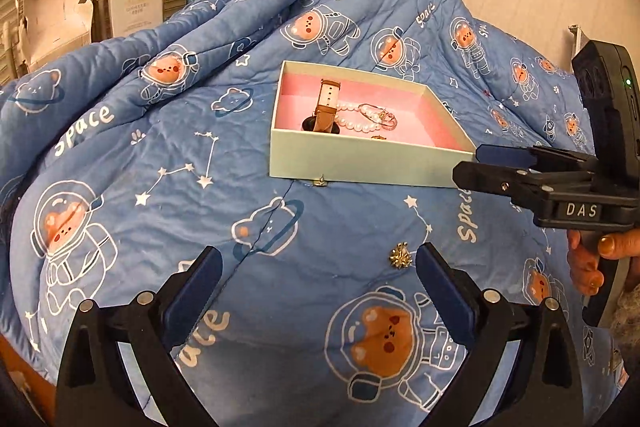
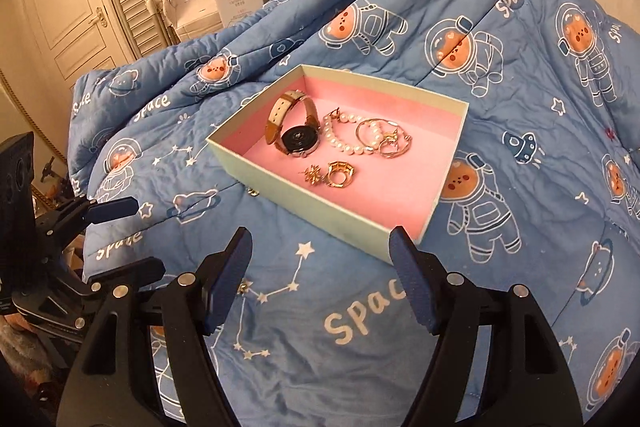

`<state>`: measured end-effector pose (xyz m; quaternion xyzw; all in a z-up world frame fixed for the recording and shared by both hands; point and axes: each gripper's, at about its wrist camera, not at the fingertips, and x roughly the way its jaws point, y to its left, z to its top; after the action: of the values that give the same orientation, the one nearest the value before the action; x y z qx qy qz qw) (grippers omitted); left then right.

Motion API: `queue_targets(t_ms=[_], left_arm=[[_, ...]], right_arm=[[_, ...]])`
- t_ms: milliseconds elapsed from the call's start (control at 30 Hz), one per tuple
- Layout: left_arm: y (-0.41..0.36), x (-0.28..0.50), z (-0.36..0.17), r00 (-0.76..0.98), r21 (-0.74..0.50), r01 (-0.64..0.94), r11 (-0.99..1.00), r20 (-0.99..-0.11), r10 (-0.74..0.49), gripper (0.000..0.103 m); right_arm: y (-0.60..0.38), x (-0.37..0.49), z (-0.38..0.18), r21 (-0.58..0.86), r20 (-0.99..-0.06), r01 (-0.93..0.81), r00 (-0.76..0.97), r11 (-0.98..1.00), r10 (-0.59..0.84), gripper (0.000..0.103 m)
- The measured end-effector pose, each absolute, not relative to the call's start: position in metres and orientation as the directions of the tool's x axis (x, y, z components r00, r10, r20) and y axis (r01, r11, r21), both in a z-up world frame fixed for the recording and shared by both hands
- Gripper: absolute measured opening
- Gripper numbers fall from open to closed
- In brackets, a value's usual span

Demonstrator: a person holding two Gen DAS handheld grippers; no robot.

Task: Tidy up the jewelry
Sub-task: 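Lower the right tool onto the gold star charm and grasp it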

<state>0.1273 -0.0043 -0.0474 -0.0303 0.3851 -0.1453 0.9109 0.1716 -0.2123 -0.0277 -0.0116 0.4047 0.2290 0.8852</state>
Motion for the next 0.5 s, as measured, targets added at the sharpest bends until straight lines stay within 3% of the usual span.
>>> queue_targets(t_ms=[233, 500], left_arm=[[0.008, 0.117, -0.055, 0.662, -0.188, 0.177, 0.966, -0.703, -0.259, 0.095], [0.018, 0.116, -0.057, 0.668, -0.202, 0.132, 0.97, -0.705, -0.237, 0.094]], right_arm=[[-0.189, 0.151, -0.05, 0.181, -0.745, -0.448, 0.519, 0.876, 0.419, 0.071], [-0.165, 0.142, -0.068, 0.194, -0.762, -0.482, 0.475, 0.854, 0.441, 0.047]])
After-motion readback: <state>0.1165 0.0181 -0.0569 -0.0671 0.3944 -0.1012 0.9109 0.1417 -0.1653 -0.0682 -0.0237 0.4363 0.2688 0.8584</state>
